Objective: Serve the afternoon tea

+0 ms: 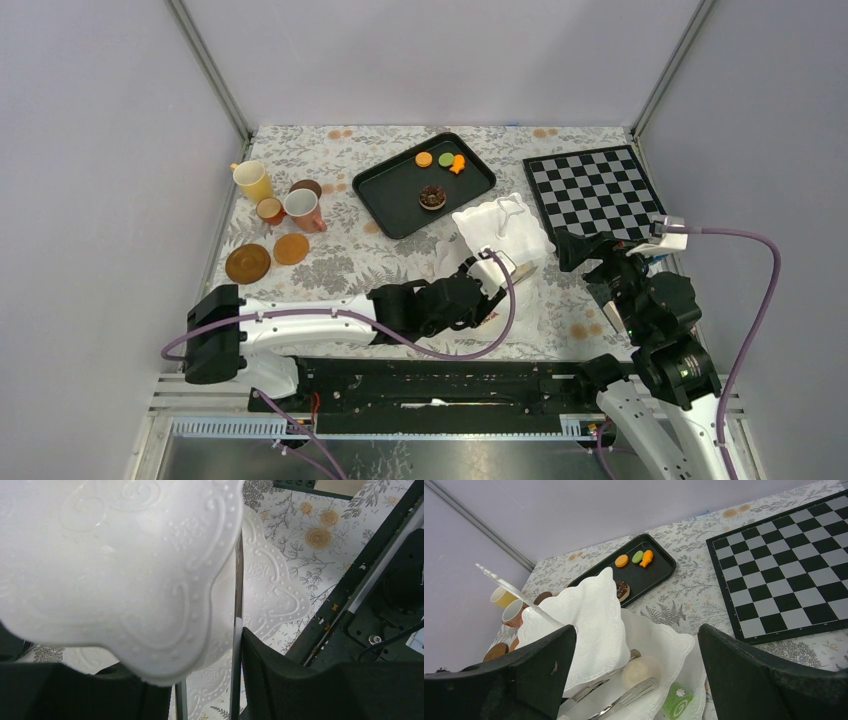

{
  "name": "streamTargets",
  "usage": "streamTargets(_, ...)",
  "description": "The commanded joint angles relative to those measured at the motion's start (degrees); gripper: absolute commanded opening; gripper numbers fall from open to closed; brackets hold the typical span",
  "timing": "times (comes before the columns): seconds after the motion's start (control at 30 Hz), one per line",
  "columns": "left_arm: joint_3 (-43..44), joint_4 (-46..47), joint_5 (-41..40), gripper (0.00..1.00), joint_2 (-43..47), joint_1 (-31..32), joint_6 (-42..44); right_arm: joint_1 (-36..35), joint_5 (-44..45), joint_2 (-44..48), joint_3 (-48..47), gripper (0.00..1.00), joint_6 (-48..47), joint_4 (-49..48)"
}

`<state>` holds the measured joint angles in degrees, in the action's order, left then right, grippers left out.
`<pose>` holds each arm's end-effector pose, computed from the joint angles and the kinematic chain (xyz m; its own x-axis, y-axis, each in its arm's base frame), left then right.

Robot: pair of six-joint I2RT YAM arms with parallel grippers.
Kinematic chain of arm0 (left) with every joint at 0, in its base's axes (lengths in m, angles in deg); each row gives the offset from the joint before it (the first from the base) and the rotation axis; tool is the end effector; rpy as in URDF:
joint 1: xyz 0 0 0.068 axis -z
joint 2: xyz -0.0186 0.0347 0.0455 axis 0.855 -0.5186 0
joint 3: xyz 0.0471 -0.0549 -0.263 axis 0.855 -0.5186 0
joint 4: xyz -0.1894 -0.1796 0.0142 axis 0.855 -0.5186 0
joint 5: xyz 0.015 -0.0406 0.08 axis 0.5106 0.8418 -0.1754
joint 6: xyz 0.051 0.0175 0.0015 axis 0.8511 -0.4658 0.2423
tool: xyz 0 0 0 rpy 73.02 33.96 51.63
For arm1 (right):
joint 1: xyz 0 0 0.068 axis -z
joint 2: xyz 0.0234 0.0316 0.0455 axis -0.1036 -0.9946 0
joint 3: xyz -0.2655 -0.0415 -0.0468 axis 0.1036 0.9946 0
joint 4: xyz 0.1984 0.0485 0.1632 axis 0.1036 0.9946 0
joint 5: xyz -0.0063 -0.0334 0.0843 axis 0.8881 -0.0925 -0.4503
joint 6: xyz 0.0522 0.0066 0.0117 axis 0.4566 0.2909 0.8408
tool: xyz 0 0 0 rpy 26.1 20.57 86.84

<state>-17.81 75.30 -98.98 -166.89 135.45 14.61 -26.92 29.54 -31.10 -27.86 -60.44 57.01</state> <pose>0.0885 -0.3130 0.2874 -0.2550 0.3758 -0.8909 0.7826 0.6213 0.0381 0.0802 0.0242 0.3653 -0.0298 0.3976 -0.9171 -0.1965 0.8973 0.3954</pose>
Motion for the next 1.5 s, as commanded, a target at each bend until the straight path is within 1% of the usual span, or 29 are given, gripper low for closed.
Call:
streamTargets(0.0,3.0,5.3,-2.1,0.35,-0.8,0.1,-0.5,-0.3,1.3,0.5,-0.8,0.98,-0.9,-1.1)
streamTargets(0.2,5.3,3.8,-3.5,0.37,-3.7,0.1,-0.6,-0.3,1.1,0.3,-0.8,0.98,-0.9,-1.0)
streamTargets(0.3,5.7,3.8,-3.3,0.42,-3.8,0.1,-0.4,-0.3,1.1,0.4,-0.7,0.98,-0.9,-1.1)
streamTargets(0.4,6.0,3.2,-2.6,0.51,-3.9,0.1,-0.5,-0.3,1.1,0.4,-0.6,0.98,-0.9,-1.1)
streamTargets(0.57,5.9,2.6,-1.5,0.54,-3.3,0.1,-0.8,-0.3,1.0,0.2,-0.3,0.98,-0.7,-1.1)
streamTargets(0.83,4.2,1.1,1.1,0.53,0.9,0.1,-1.2,-0.3,0.9,-0.1,-0.5,0.98,-0.8,-1.1)
streamTargets(0.97,3.5,-1.4,2.5,0.52,3.9,0.1,-1.2,-0.3,0.9,-0.2,-0.3,0.98,-0.6,-1.1)
streamTargets(1.1,2.6,-4.5,0.6,0.52,5.9,0.2,-2.3,-0.3,0.6,-0.2,0.0,0.98,-0.3,-1.2)
streamTargets(1.23,0.0,-6.5,0.9,0.52,8.6,0.1,-3.6,-0.3,0.4,-0.2,0.0,0.98,-0.1,-1.2)
streamTargets(1.3,-1.6,-7.2,2.6,0.52,10.4,0.1,-4.1,-0.3,0.4,0.0,0.0,0.98,0.0,-1.3)
streamTargets(1.47,-6.1,-13.6,7.3,0.50,17.0,0.1,-3.8,-0.3,0.3,0.0,0.0,0.98,0.1,-1.2)
